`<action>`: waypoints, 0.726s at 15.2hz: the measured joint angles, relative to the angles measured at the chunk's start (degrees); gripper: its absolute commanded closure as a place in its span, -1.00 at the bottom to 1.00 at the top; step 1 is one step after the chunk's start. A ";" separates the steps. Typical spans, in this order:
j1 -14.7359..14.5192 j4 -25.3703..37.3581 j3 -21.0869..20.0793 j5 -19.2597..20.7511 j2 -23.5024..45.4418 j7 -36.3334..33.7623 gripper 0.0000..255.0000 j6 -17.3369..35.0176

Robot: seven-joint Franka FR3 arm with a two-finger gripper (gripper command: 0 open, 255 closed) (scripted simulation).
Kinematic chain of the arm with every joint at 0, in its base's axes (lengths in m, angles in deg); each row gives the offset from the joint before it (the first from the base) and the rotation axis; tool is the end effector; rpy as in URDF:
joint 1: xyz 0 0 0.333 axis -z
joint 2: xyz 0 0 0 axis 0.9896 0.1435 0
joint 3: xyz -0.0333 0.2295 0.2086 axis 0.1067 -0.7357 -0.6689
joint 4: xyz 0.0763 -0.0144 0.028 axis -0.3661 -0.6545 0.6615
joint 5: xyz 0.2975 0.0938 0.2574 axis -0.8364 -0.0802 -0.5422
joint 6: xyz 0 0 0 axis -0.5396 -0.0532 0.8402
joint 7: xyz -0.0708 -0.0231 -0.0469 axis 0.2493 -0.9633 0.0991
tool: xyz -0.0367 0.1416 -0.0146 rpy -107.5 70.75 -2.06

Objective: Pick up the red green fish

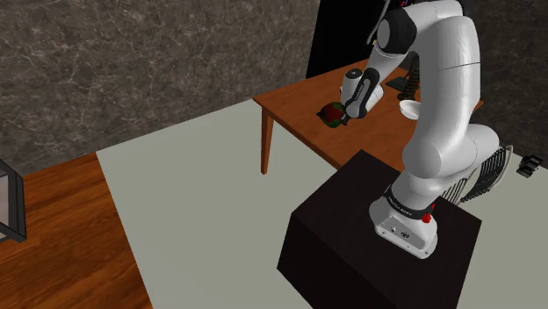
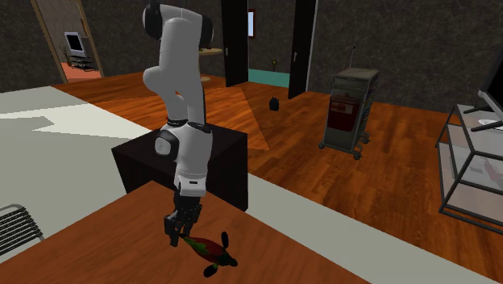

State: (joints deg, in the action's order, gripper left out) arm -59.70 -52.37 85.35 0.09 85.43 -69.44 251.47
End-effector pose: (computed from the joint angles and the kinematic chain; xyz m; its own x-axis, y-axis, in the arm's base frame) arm 0.4290 -0.3888 0.0738 0.9958 0.0864 -0.0306 0.0914 -0.9097 0.4050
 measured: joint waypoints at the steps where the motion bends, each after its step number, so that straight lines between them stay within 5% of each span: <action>1: 0.00 0.00 0.00 0.00 0.01 0.00 1.00 0.01; 11: 1.07 -2.03 -1.42 -0.67 -6.01 2.74 1.00 -3.84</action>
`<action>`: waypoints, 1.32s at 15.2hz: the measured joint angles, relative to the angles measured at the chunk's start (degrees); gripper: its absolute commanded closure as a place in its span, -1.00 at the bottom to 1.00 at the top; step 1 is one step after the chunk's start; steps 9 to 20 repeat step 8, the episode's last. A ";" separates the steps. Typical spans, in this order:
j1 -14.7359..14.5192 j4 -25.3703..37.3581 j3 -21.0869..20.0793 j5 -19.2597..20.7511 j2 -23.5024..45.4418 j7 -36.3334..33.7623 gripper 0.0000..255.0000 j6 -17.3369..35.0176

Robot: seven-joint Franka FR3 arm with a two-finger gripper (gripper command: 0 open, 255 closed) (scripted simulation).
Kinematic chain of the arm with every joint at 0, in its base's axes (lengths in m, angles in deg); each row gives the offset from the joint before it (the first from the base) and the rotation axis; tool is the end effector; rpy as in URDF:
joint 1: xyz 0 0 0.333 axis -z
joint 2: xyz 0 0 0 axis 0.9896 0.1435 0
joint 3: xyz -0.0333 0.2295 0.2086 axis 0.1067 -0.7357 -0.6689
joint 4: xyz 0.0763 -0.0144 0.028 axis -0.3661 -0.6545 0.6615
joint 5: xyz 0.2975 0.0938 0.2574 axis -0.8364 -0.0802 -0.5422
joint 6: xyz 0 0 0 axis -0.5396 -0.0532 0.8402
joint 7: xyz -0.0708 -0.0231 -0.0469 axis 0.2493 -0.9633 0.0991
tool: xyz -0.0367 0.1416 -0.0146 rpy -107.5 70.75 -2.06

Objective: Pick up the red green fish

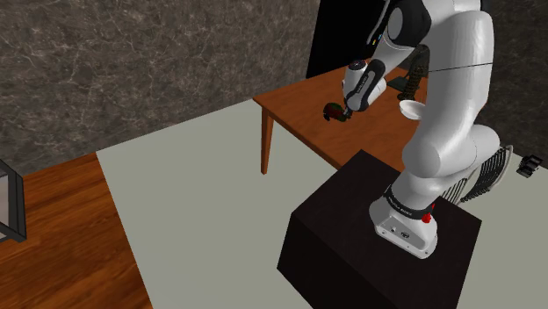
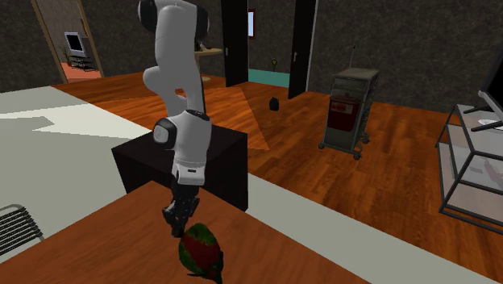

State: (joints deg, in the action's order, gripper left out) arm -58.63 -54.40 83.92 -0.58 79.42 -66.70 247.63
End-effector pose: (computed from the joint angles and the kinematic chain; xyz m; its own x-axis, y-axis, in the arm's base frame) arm 0.4306 -0.3886 0.1111 0.9957 0.0870 -0.0304 0.0918 -0.9098 0.4048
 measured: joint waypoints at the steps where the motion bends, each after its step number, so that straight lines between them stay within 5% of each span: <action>1: 0.13 -0.31 -0.14 -0.10 -0.82 0.37 1.00 -0.49; 20: 1.10 -1.70 -1.44 -1.30 -6.14 3.24 1.00 -4.25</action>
